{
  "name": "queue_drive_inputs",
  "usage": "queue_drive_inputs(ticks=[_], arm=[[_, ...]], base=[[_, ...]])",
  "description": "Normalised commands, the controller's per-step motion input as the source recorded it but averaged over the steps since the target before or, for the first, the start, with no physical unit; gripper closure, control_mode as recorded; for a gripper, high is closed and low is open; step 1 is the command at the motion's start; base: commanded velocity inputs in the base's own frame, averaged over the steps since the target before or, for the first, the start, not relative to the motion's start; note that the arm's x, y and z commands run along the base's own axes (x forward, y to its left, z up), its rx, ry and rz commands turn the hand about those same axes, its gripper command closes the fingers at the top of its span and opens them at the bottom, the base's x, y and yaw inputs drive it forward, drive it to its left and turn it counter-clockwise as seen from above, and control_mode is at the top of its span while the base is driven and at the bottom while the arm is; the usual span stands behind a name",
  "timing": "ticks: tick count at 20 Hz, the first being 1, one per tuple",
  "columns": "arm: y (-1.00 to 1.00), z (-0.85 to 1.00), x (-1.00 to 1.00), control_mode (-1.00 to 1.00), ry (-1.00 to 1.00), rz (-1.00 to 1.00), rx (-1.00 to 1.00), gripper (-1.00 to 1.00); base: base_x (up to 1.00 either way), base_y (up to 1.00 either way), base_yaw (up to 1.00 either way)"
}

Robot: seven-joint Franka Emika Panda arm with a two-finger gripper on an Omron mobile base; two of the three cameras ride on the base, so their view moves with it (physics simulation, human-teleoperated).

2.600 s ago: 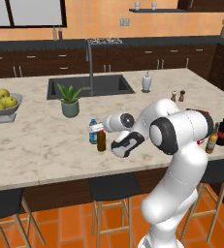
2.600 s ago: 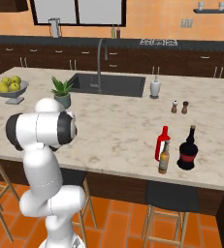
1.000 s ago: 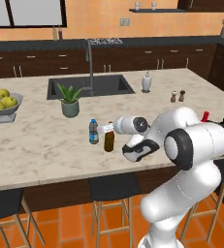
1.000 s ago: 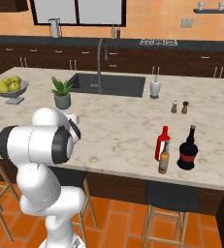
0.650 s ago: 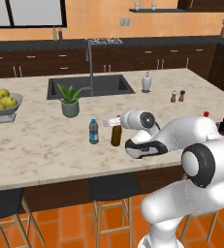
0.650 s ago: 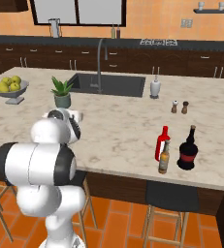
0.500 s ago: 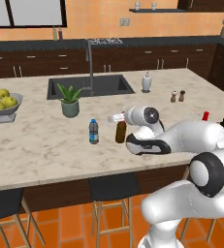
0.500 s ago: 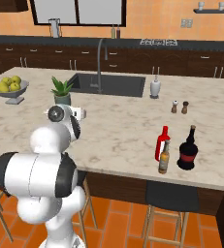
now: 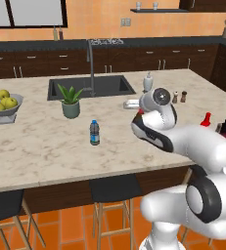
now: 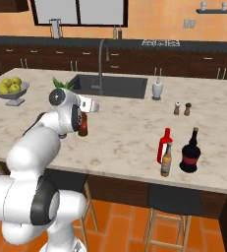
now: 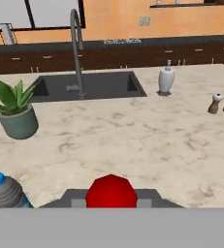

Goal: Move the plastic bottles in the middle to the plastics group, and the glass bottles in the middle to the glass group.

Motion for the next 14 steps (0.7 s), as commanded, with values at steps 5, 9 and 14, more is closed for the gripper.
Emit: queue_drive_inputs(ticks=[5, 9, 14], arm=[[-0.45, -0.10, -0.41, -1.00, 0.00, -0.19, 0.00, 1.00], [-0.47, -0.04, -0.25, -1.00, 0.00, -0.17, 0.00, 1.00], [-0.61, 0.00, -0.12, -1.00, 0.00, -0.09, 0.00, 1.00]], base=[[0.00, 0.00, 0.00], [0.00, 0.00, 0.00], [0.00, 0.00, 0.00]])
